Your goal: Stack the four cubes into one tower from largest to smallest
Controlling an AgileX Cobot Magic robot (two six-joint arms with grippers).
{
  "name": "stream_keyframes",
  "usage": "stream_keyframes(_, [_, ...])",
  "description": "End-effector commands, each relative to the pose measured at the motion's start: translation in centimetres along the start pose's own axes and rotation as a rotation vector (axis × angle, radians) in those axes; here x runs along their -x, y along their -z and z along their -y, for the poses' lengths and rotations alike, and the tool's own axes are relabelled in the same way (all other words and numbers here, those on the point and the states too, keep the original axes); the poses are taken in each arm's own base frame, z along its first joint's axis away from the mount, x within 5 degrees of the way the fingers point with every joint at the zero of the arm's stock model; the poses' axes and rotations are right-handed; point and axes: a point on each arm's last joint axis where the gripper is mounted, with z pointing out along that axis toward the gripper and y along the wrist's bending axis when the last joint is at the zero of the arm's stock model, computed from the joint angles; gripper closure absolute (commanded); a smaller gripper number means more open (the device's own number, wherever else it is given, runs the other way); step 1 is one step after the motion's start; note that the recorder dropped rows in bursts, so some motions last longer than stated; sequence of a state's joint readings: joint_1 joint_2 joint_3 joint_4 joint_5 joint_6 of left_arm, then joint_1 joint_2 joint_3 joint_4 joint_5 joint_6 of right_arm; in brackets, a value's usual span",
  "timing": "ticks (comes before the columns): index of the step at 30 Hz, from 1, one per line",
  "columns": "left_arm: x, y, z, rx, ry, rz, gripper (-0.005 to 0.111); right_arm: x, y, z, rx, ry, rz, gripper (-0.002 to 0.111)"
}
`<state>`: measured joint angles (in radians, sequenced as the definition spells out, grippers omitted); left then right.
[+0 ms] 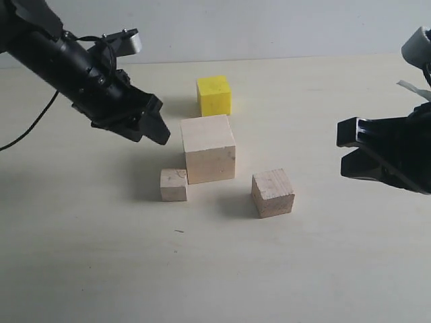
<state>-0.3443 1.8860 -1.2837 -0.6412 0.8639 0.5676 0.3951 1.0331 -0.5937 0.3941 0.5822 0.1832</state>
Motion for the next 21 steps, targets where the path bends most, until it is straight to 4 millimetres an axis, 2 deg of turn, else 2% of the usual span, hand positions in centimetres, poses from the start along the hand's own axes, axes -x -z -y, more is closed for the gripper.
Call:
stream_keyframes(1, [-1.8,0.6,0.6,0.025,0.026,0.049,0.048,0.2,0.0,-0.1,-0.003,0.018,0.008,0.108])
stream_keyframes(5, [-2.3,-0.4,1.8,0.034,-0.048,0.062,0.048,0.3,0.0,-0.1,0.000,0.018,0.021,0.108])
stream_keyframes(10, [-2.7,-3.0,4.4,0.024,-0.161,0.017,0.048,0.3,0.0,-0.1,-0.002,0.019,0.020,0.108])
stream_keyframes(11, [-2.8,-4.1,4.8,0.043,-0.196,0.002,0.048,0.2,0.0,-0.1,-0.003,0.019,0.013,0.108])
stream_keyframes(15, [-3.0,-6.5,3.8,0.075,-0.186,-0.015,0.048,-0.1,0.0,0.0,-0.009,0.017,-0.028,0.108])
stream_keyframes(21, [-2.9,-7.9,2.8,0.115,-0.171,0.009,0.048,-0.2,0.0,0.0,-0.010,0.016,-0.037,0.108])
